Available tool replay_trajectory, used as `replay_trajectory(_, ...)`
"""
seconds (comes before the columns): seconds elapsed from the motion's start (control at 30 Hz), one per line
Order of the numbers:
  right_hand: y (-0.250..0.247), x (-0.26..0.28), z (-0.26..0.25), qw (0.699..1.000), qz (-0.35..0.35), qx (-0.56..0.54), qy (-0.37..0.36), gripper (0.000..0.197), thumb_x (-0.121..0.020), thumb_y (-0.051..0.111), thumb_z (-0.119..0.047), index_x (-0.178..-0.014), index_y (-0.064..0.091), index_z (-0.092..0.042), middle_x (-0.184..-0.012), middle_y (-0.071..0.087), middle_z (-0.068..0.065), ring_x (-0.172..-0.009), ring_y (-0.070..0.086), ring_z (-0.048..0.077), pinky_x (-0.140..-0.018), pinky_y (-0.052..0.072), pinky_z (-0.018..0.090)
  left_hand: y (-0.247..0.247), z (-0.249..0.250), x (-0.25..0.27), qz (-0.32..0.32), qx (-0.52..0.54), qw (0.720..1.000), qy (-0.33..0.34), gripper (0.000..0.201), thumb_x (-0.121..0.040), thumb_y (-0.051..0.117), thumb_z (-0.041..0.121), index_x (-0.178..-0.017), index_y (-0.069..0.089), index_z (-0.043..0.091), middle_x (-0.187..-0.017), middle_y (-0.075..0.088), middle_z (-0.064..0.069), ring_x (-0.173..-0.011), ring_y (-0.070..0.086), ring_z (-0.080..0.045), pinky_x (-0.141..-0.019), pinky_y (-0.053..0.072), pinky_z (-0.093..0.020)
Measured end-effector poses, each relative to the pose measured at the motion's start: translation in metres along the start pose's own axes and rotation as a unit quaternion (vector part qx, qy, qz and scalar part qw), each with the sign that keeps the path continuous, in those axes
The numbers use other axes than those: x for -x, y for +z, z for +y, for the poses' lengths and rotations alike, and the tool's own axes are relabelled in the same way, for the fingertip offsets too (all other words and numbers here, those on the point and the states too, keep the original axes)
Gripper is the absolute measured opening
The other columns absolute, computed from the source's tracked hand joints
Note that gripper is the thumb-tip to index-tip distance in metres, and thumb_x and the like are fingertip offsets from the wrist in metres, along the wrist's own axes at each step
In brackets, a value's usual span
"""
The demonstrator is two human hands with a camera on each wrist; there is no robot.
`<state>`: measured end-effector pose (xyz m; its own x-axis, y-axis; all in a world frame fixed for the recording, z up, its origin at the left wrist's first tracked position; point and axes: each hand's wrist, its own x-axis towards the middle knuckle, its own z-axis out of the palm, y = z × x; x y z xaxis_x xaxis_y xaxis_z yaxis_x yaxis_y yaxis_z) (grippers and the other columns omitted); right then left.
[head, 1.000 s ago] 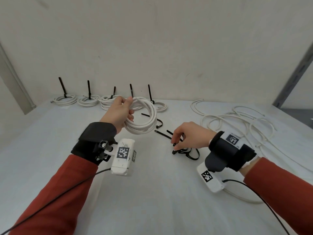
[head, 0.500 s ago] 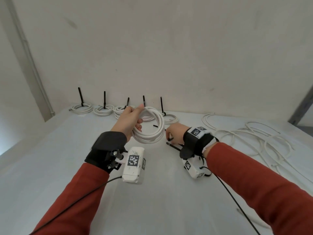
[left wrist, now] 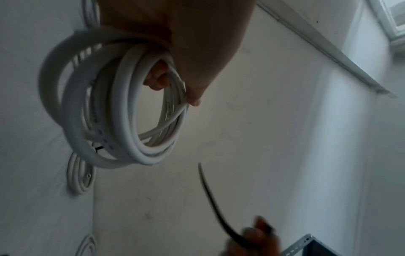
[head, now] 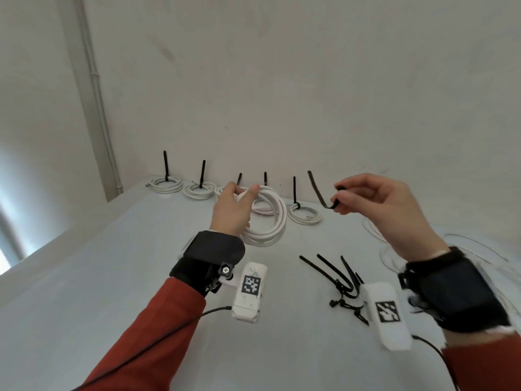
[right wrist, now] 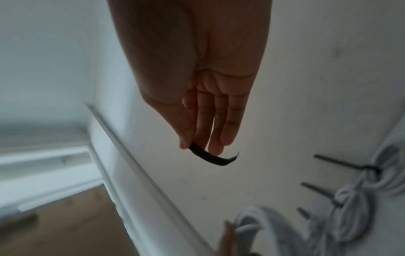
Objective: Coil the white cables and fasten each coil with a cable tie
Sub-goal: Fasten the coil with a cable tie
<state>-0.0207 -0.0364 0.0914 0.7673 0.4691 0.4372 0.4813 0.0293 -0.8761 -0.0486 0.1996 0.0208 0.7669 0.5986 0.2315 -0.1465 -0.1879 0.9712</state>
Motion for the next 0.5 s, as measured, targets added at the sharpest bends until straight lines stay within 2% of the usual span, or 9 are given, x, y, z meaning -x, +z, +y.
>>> replay_trajectory(0.07,0.002,0.013,-0.014,0.998,-0.033,-0.046,0.005,0.027,-0.069,0.071,-0.019,-0.092,0.068,-0.005,-0.076,0.073,0.011,-0.065,0.066,0.019,-0.068,0.054,0.023,-0.002,0.000,-0.001,0.005,0.001,1.000,0.029,0.034,-0.091,0.058,0.041,-0.073,0.039,0.019,-0.067,0.051,-0.010,-0.052,0.046,-0.021,-0.052,0.040,-0.029)
replay_trajectory(0.2,0.018,0.023,-0.014,0.994,-0.090,-0.046,0.049,0.019,-0.072,0.068,-0.008,-0.091,0.067,-0.002,-0.074,0.072,0.014,-0.061,0.065,0.019,-0.065,0.055,0.024,-0.001,0.003,0.001,-0.002,0.021,0.998,0.062,0.031,-0.092,0.057,0.038,-0.073,0.040,0.020,-0.064,0.053,-0.006,-0.053,0.044,-0.020,-0.056,0.040,-0.035)
replay_trajectory(0.27,0.029,0.022,-0.008,0.994,-0.092,-0.014,0.065,0.014,-0.078,0.068,0.001,-0.092,0.068,0.000,-0.077,0.071,0.018,-0.061,0.066,0.018,-0.064,0.056,0.024,0.000,0.007,0.004,-0.007,0.019,0.996,0.086,0.031,-0.091,0.058,0.039,-0.073,0.041,0.021,-0.060,0.055,-0.001,-0.053,0.046,-0.018,-0.060,0.041,-0.039)
replay_trajectory(0.37,0.042,0.016,0.004,0.995,-0.075,0.031,0.062,0.011,-0.082,0.068,0.003,-0.092,0.068,-0.001,-0.082,0.072,0.022,-0.066,0.067,0.020,-0.068,0.055,0.027,0.005,0.017,0.013,-0.026,0.023,0.991,0.127,0.029,-0.091,0.058,0.040,-0.075,0.043,0.022,-0.060,0.059,0.001,-0.050,0.048,-0.013,-0.058,0.041,-0.037)
replay_trajectory(0.43,0.046,0.012,0.008,0.996,-0.056,0.066,0.029,0.012,-0.081,0.071,0.000,-0.090,0.069,-0.008,-0.081,0.073,0.014,-0.070,0.069,0.020,-0.069,0.054,0.028,0.007,0.025,0.020,-0.048,0.022,0.988,0.148,0.026,-0.091,0.059,0.037,-0.077,0.045,0.021,-0.064,0.062,-0.002,-0.048,0.050,-0.009,-0.057,0.040,-0.033)
replay_trajectory(0.5,0.047,0.008,0.009,0.992,-0.021,0.122,-0.020,0.014,-0.080,0.074,-0.006,-0.087,0.071,-0.017,-0.081,0.075,0.000,-0.073,0.069,0.015,-0.067,0.051,0.029,0.008,0.031,0.026,-0.065,0.011,0.985,0.161,0.024,-0.091,0.059,0.037,-0.078,0.046,0.021,-0.068,0.065,-0.004,-0.048,0.051,-0.004,-0.057,0.040,-0.030)
